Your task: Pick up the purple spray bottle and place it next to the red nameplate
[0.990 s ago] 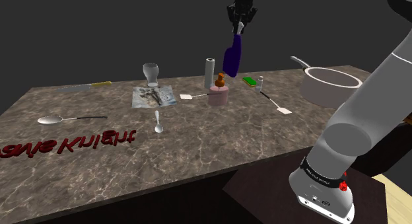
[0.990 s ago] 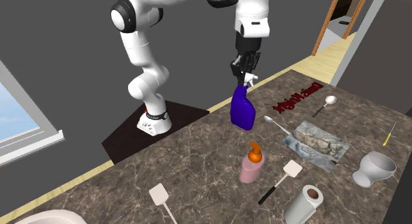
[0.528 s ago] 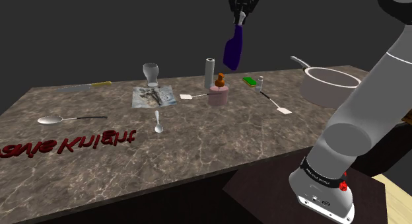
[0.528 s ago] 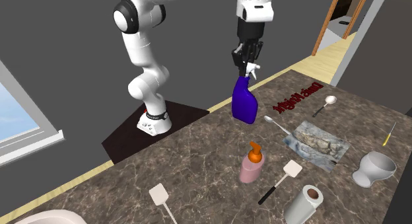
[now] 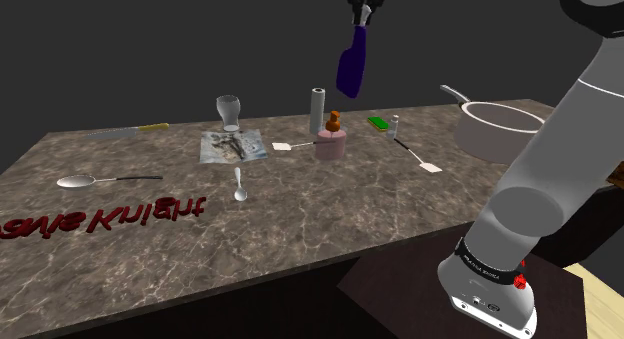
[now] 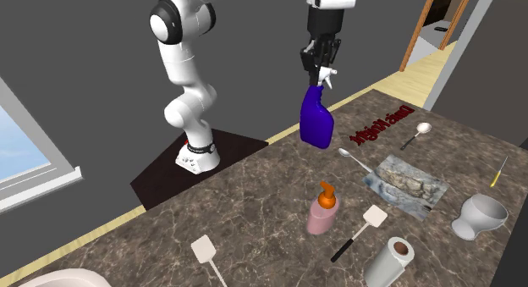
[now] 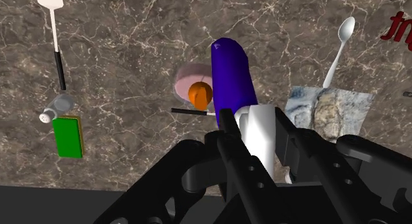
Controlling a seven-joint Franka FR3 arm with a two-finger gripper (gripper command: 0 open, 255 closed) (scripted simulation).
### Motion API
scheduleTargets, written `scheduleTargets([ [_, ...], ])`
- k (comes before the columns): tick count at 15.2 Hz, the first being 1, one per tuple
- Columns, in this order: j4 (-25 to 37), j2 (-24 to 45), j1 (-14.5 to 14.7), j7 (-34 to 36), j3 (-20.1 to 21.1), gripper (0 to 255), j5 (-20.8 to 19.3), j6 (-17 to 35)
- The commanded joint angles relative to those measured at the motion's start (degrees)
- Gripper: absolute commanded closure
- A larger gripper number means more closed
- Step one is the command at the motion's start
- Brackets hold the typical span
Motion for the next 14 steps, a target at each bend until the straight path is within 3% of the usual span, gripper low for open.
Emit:
scheduleTargets([
  [1, -2.64, -0.89, 1.09, 2.47, 1.32, 255, -0.02, 1.71],
  [14, -12.91, -0.67, 8.36, 19.43, 10.86, 255, 0.29, 11.92],
])
